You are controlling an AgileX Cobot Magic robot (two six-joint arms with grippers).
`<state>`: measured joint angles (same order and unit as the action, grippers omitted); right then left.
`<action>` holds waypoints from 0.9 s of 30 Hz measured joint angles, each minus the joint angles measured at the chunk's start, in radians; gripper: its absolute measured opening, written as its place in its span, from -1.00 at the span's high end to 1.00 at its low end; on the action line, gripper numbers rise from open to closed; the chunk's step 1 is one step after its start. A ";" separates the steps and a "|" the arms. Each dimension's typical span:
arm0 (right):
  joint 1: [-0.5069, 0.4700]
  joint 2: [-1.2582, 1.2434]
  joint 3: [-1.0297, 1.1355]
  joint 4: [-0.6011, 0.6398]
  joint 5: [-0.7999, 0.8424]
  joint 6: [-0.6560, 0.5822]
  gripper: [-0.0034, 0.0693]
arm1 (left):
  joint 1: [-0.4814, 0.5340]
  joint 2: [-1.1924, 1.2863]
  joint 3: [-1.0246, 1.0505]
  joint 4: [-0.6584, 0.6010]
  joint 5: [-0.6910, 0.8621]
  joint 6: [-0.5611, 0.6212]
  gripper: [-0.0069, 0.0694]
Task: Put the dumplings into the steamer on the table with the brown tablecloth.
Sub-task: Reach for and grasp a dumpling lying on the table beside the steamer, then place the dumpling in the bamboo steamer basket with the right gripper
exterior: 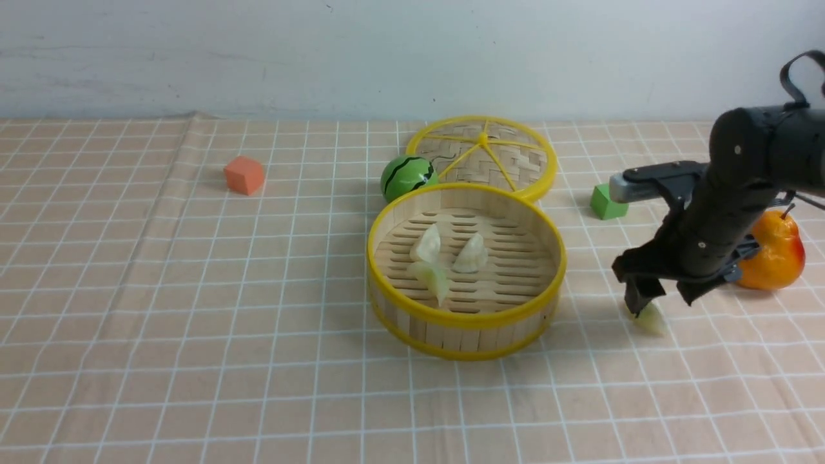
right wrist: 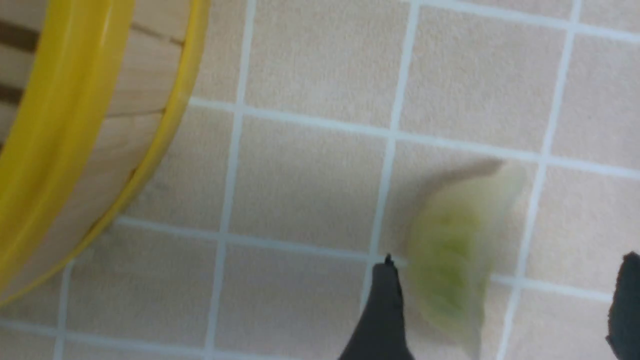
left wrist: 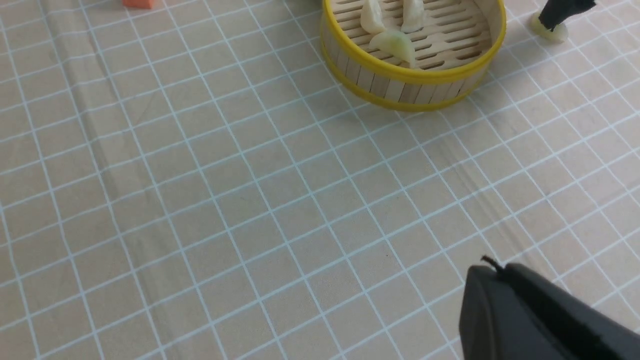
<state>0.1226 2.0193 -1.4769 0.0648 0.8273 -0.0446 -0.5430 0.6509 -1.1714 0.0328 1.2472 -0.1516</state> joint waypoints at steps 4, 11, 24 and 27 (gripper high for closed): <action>0.000 0.042 0.000 0.012 -0.020 -0.001 -0.40 | 0.000 0.000 0.000 -0.004 0.000 -0.001 0.79; 0.000 0.035 -0.004 0.019 0.003 -0.007 0.32 | 0.000 0.000 0.000 -0.004 0.000 -0.003 0.77; 0.257 -0.087 -0.256 0.102 0.095 -0.083 0.31 | 0.000 0.000 0.000 -0.004 0.000 -0.003 0.76; 0.320 -0.052 -0.266 0.086 0.059 -0.086 0.31 | 0.000 0.000 0.000 -0.004 0.000 -0.003 0.76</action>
<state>0.4429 1.9678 -1.7424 0.1511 0.8859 -0.1304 -0.5430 0.6509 -1.1714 0.0283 1.2472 -0.1544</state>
